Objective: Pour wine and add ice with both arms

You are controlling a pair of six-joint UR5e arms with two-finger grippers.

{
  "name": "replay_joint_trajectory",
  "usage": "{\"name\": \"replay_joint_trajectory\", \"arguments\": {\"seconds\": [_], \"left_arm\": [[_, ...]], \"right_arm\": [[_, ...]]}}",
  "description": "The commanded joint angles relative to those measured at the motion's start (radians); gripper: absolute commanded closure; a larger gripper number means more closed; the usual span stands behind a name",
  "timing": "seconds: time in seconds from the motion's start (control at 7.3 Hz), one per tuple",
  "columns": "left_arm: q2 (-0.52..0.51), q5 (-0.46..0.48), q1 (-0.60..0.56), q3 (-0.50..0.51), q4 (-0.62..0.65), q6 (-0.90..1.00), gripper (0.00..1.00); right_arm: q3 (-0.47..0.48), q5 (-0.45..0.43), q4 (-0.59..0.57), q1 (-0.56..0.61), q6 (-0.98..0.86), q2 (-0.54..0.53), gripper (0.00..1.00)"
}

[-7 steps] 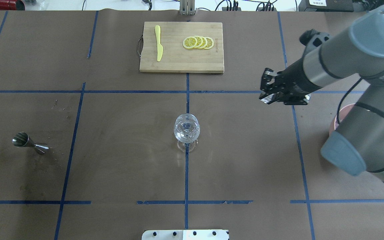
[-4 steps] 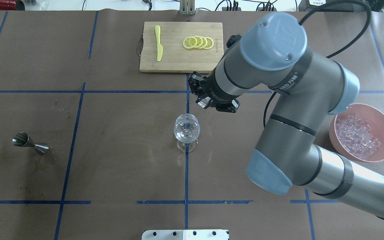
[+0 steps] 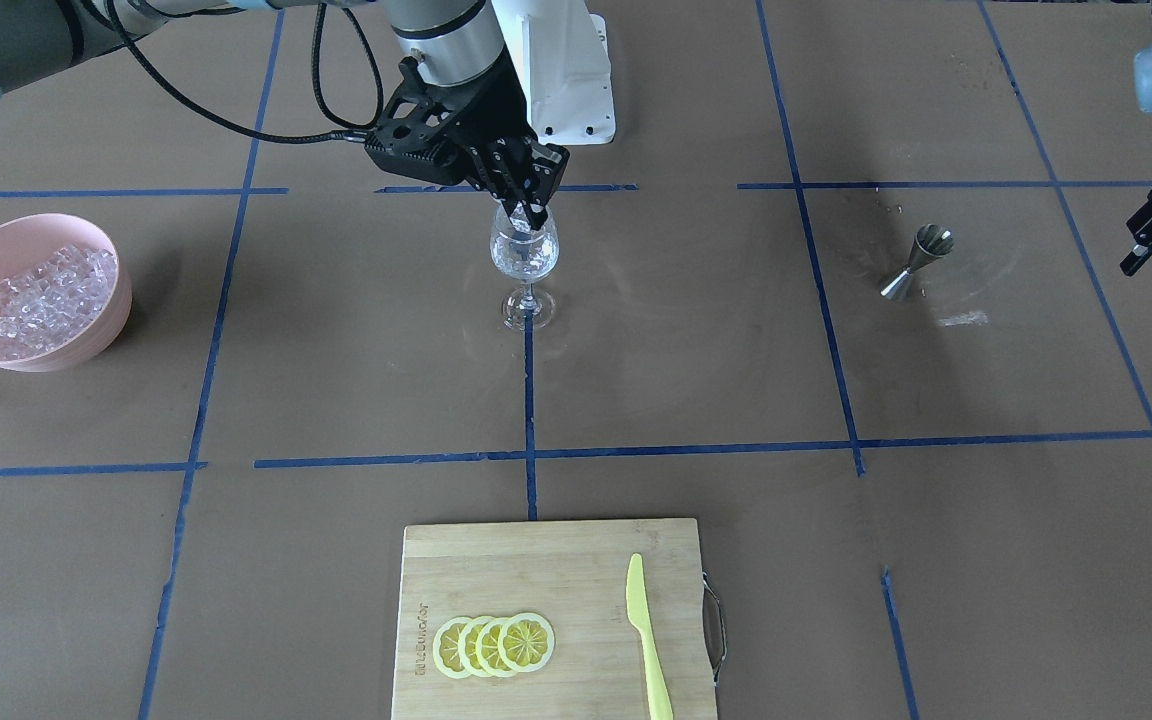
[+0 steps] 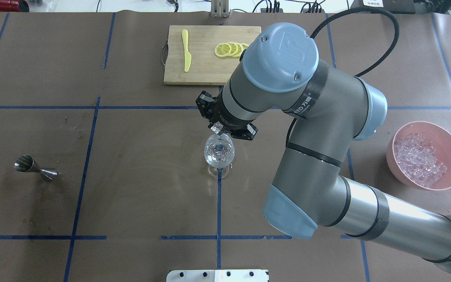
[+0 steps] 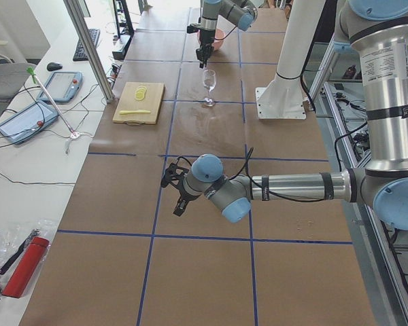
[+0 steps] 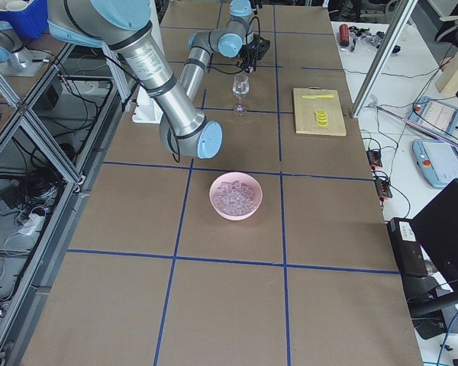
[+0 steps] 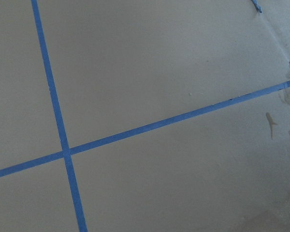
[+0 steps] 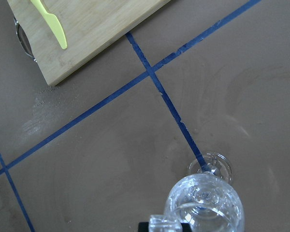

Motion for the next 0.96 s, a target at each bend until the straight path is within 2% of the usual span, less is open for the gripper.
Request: {"name": "replay_joint_trajectory", "arguments": {"seconds": [0.0,0.27,0.41,0.55,0.68,0.82], "left_arm": [[-0.001,0.000,0.000,-0.006,0.000,-0.047,0.00],[0.000,0.000,0.000,-0.014,0.000,-0.055,0.00],[0.000,0.000,-0.002,-0.014,0.000,-0.055,0.00],[0.000,0.002,-0.002,-0.014,0.000,-0.055,0.00],[0.000,0.000,-0.002,-0.014,0.000,-0.055,0.00],[0.000,0.000,-0.002,-0.014,0.000,-0.055,0.00]], "right_arm": [[0.013,-0.001,-0.002,-0.026,0.001,-0.020,1.00],[0.025,-0.001,-0.013,-0.032,0.001,-0.025,1.00],[0.024,0.002,-0.013,-0.032,0.001,-0.022,0.77],[0.024,0.002,-0.013,-0.032,0.014,-0.020,0.43],[0.024,0.002,-0.012,-0.032,0.017,-0.020,0.21],[0.024,0.002,-0.012,-0.032,0.017,-0.019,0.20]]}}
